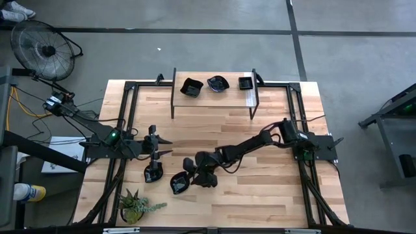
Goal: Pick & Place Mini shaped plates
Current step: Stack the black leaf shaped plate on top of the black leaf shaped plate on the shelf
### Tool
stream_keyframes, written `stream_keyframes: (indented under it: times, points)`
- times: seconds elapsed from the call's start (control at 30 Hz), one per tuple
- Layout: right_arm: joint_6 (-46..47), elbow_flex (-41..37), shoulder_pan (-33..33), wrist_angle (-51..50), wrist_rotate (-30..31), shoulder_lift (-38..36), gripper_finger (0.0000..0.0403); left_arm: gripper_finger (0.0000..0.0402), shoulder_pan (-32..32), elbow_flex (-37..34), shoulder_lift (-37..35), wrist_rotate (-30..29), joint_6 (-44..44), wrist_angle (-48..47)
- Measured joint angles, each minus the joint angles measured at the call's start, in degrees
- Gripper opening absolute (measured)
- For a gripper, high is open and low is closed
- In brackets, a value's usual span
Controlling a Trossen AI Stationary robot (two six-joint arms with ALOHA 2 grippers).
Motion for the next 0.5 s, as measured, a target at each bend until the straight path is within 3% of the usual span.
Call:
stream_keyframes:
  times: [0.27, 0.5]
  points:
    - [1.6, 4.1, -0.3, -2.2, -3.6, 3.6, 0.0146, 0.0147, 0.0, 0.0, 0.0, 0.0, 0.0, -0.1]
    - [-0.5, 7.1, -0.6, -8.0, -1.9, 3.8, 0.0144, 0.0147, 0.0, 0.0, 0.0, 0.4, 0.0, -0.1]
